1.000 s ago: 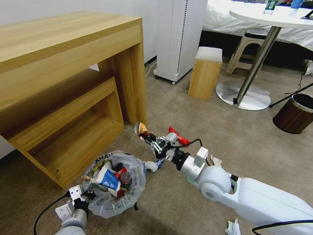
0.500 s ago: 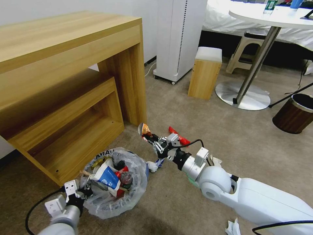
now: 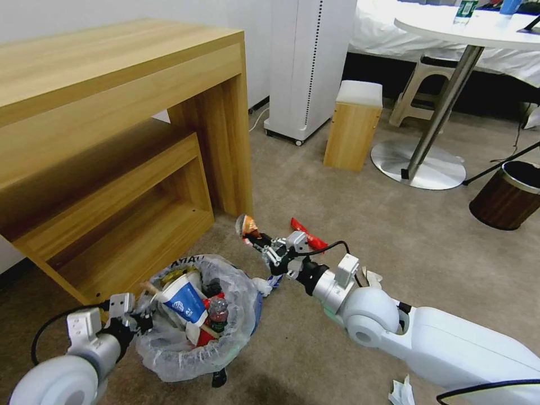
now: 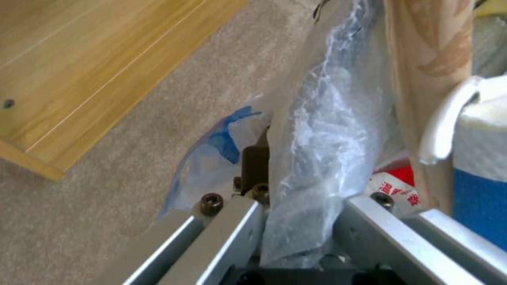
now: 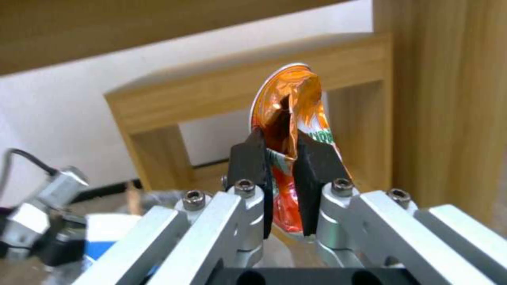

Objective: Pick up the trash bin and place the garbage on the floor into it.

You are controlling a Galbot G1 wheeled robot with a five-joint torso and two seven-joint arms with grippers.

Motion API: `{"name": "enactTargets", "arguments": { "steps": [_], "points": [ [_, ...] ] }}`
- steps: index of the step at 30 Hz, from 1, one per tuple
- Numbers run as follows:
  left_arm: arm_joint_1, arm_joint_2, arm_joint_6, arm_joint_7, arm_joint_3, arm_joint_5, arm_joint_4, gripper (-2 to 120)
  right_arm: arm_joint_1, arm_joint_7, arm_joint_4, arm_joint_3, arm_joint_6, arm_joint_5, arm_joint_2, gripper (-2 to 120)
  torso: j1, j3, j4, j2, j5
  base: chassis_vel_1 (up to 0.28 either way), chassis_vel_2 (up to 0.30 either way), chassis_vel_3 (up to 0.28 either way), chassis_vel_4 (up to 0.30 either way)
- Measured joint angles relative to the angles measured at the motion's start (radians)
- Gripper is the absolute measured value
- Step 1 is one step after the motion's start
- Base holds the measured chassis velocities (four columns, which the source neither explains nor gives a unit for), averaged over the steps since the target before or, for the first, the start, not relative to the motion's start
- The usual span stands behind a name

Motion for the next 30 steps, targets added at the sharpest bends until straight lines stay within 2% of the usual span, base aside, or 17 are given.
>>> {"name": "enactTargets", "arguments": {
  "steps": [3, 9, 15, 24, 30],
  "points": [
    [-0.010, 0.025, 0.000, -0.003, 0.005, -0.018, -0.002, 0, 0.015, -0.044, 0.004, -0.036, 0.032, 0.037, 0.019, 9, 0.000, 0.000, -0.0002, 0.000, 0.0001, 0.000, 0.000, 0.000, 0.000],
    [-0.013, 0.050, -0.005, -0.004, 0.002, -0.036, -0.014, 0, 0.047, -0.044, 0.011, -0.122, 0.038, 0.061, 0.040, 9, 0.000, 0.000, -0.0001, 0.000, 0.0001, 0.000, 0.000, 0.000, 0.000],
    [-0.026, 0.059, -0.016, -0.006, 0.000, -0.046, -0.018, 0, 0.068, 0.019, -0.009, -0.239, 0.011, 0.083, 0.078, 9, 0.000, 0.000, -0.0002, 0.000, 0.0002, 0.000, 0.000, 0.000, 0.000],
    [-0.014, 0.039, -0.023, -0.008, -0.003, -0.037, -0.036, 0, 0.066, 0.163, -0.075, -0.283, -0.066, 0.086, 0.148, 8, 0.000, 0.000, -0.0002, 0.000, 0.0004, 0.000, 0.000, 0.000, 0.000],
    [-0.012, 0.033, -0.024, -0.008, -0.003, -0.035, -0.040, 0, 0.092, 0.192, -0.080, -0.294, -0.091, 0.095, 0.175, 8, 0.000, 0.000, 0.0001, 0.000, 0.0003, 0.000, 0.000, 0.000, 0.000]
  ]
}}
